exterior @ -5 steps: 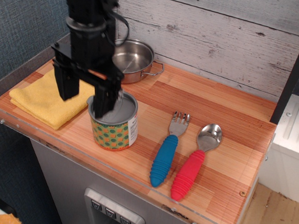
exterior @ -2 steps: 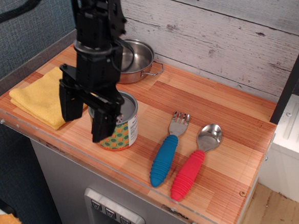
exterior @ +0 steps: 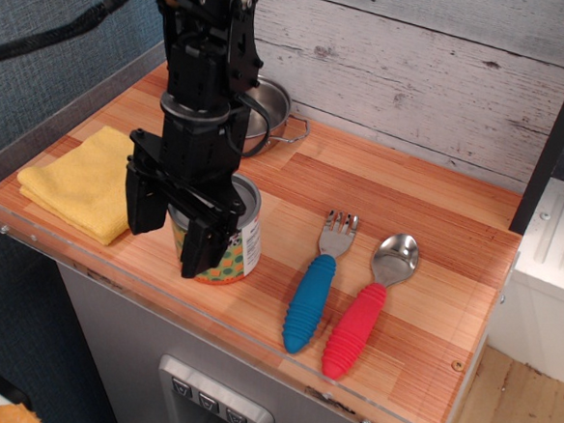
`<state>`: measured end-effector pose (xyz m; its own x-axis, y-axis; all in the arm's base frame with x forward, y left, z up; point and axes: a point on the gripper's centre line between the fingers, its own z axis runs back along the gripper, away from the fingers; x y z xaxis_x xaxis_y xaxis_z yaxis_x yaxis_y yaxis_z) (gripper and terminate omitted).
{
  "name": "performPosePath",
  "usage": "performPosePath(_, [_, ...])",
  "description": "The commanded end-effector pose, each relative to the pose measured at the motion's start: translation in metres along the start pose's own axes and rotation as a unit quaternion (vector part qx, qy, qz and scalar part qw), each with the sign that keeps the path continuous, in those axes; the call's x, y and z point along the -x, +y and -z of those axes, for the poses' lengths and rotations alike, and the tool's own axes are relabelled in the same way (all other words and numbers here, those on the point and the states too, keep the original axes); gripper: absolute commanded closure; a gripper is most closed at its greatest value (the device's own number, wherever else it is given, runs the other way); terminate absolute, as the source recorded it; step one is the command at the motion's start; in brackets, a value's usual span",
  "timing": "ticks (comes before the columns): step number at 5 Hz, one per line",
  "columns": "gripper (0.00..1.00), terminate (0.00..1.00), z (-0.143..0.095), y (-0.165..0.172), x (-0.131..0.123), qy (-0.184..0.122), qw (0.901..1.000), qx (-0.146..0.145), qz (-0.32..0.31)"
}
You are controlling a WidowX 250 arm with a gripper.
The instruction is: Move the can to the right of the pot
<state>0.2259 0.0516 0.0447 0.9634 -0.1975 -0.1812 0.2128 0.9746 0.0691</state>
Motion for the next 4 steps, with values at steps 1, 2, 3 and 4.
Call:
performPosePath(1, [0.00, 0.00, -0.010, 0.009, -0.021, -0.065, 0.9954, -0.006, 0.070])
performPosePath(2, [0.00, 0.00, -0.012, 0.009, -0.030, -0.089, 0.9915, -0.022, 0.092])
performPosePath(3, [0.00, 0.00, -0.013, 0.014, -0.038, -0.102, 0.9913, -0.017, 0.081])
performPosePath(4, [0.00, 0.00, -0.013, 0.020, -0.045, -0.113, 0.9904, -0.012, 0.078])
